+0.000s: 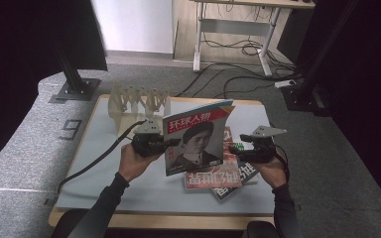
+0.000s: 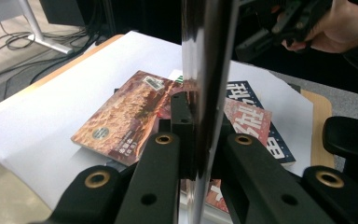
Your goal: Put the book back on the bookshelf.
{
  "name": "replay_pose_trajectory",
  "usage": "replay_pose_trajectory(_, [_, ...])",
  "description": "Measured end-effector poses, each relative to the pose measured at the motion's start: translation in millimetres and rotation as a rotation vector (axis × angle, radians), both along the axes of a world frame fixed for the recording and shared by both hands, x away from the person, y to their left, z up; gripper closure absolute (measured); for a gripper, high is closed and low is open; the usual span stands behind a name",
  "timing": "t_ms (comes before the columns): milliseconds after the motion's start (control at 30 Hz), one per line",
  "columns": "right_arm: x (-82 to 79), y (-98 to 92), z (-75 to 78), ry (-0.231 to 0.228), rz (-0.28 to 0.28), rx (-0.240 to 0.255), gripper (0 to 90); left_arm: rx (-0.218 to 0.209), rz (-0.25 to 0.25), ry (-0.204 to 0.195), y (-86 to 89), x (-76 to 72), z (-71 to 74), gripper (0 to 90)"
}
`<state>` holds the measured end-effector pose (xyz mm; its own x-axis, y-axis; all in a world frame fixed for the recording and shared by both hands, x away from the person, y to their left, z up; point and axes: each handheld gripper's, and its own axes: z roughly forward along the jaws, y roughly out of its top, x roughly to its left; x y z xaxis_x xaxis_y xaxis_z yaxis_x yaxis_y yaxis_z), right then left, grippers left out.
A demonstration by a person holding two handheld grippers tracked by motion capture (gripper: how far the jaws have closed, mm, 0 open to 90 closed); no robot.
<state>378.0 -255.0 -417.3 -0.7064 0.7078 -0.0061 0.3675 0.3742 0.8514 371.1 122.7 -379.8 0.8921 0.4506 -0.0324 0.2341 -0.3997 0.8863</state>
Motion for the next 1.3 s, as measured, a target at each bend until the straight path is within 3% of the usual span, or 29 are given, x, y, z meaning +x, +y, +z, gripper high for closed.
replay_pose_trajectory(133, [-1.7, -0.6, -9.9, 0.012, -0.037, -0.02, 21.2, 0.002, 0.009, 0.011, 4.9, 0.6, 1.1, 86.7])
replay_pose_trajectory(300, [-3.7, -3.4, -21.8, 0.045, -0.092, -0.009, 15.1, 0.01, 0.027, 0.023, 11.8, 1.3, 4.9, 86.6])
replay_pose_trajectory(700, [-9.8, -15.9, -52.0, 0.098, -0.216, 0.021, 12.5, 0.035, 0.074, 0.043, 28.5, 2.0, 15.8, 86.7])
replay_pose_trajectory(967, [-12.0, -18.8, -73.2, 0.127, -0.249, 0.002, 4.5, 0.05, 0.102, 0.038, 37.3, 1.1, 21.7, 86.7])
replay_pose_trajectory(1300, [-16.1, -22.4, -92.9, 0.136, -0.275, -0.004, 4.0, 0.026, 0.149, 0.048, 55.5, 0.1, 23.0, 86.7])
